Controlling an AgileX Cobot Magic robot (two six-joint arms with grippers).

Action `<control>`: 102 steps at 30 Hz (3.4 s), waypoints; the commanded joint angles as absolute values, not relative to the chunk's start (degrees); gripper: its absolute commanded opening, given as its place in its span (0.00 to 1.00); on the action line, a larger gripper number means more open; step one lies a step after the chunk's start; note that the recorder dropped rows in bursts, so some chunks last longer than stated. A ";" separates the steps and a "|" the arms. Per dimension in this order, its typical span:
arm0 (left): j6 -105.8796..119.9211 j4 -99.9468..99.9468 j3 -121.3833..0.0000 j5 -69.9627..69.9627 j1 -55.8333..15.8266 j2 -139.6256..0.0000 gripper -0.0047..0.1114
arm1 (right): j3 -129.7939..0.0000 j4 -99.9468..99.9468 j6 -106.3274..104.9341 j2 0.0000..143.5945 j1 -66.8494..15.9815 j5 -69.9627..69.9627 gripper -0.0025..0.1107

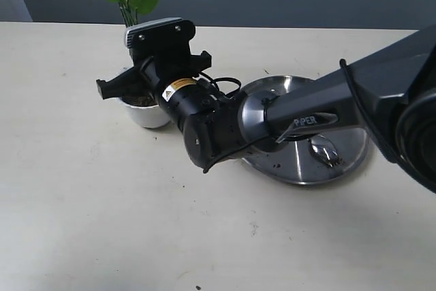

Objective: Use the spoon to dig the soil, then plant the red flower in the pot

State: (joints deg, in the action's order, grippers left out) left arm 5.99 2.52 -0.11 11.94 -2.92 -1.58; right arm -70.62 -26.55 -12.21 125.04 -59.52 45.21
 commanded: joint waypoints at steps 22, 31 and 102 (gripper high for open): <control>5.81 2.27 0.00 11.45 -3.01 -1.34 0.04 | -69.97 -28.57 -11.92 128.19 -59.32 31.63 0.02; 5.81 2.27 0.00 11.45 -3.01 -1.34 0.04 | -69.97 -28.68 -11.92 128.29 -59.32 28.62 0.02; 5.81 2.27 0.00 11.50 -3.01 -1.34 0.04 | -70.06 -77.14 -68.75 103.58 -59.32 34.43 0.02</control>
State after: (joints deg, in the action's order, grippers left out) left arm 5.99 2.40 -0.11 11.94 -2.92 -1.58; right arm -70.22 -61.47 -47.21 107.88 -59.52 35.10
